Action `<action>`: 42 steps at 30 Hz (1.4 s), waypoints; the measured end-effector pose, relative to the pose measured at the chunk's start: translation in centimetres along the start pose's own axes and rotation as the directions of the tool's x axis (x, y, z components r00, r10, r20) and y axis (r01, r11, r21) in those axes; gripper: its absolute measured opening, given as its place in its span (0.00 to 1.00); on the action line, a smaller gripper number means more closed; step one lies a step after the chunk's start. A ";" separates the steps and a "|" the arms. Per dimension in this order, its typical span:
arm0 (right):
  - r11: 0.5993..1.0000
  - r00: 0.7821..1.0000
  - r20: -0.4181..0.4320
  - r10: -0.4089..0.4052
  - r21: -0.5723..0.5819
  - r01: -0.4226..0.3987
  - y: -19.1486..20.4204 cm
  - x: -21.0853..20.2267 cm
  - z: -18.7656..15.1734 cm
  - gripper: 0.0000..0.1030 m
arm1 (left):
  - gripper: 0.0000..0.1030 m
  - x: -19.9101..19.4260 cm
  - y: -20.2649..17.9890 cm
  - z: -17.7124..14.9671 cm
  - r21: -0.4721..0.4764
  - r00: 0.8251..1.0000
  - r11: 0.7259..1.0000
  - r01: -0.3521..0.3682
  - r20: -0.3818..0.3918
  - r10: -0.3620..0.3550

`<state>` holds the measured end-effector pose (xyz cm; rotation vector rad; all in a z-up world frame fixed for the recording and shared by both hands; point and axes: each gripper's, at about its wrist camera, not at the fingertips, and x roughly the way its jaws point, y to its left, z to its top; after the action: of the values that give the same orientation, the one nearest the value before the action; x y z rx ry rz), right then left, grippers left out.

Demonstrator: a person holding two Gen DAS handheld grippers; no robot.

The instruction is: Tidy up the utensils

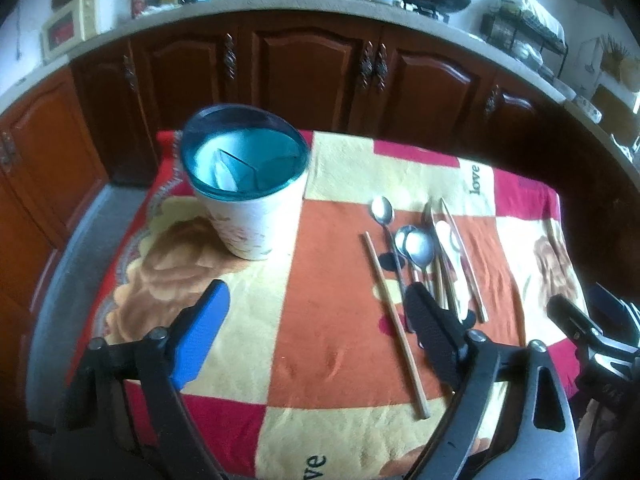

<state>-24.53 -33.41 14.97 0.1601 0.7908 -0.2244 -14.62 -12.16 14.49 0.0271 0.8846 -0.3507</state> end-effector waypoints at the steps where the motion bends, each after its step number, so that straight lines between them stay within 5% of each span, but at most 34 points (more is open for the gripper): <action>1: 1.000 1.000 -0.001 0.005 -0.004 -0.005 -0.1 0.2 0.0 0.93 | 0.84 0.4 -0.2 0.1 0.004 1.000 1.000 0.007 -0.011 -0.007; 8: 0.996 0.996 -0.056 0.074 -0.034 -0.076 -0.9 4.1 1.1 0.75 | 0.83 3.6 -1.6 1.2 0.039 0.998 0.999 0.016 -0.061 -0.014; 15: 0.985 0.980 -0.116 0.165 0.070 -0.157 -3.9 10.0 3.5 0.47 | 0.72 8.1 -2.6 2.4 0.043 0.990 0.998 0.035 -0.139 -0.029; 25: 0.972 0.949 -0.215 0.229 0.097 -0.213 -5.3 18.0 6.2 0.45 | 0.61 15.0 -3.9 3.8 0.025 0.971 1.000 0.018 -0.240 -0.012; 36: 0.975 0.935 -0.278 0.222 0.050 -0.217 -4.8 23.6 8.1 0.31 | 0.43 19.0 -4.2 4.5 0.028 0.957 0.999 0.017 -0.290 -0.009; 38: 0.978 0.933 -0.292 0.209 0.040 -0.207 -4.6 24.5 8.3 0.24 | 0.38 19.1 -4.3 4.6 0.040 0.959 0.999 0.013 -0.282 -0.001; 42: 0.978 0.931 -0.302 0.207 0.046 -0.203 -4.8 25.3 8.6 0.05 | 0.07 19.0 -4.2 4.5 0.050 0.957 0.998 0.044 -0.289 -0.028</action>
<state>-2.67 -43.55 2.48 0.2940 1.0734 -0.0050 -1.45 -22.33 3.39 0.1161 1.1650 -0.4118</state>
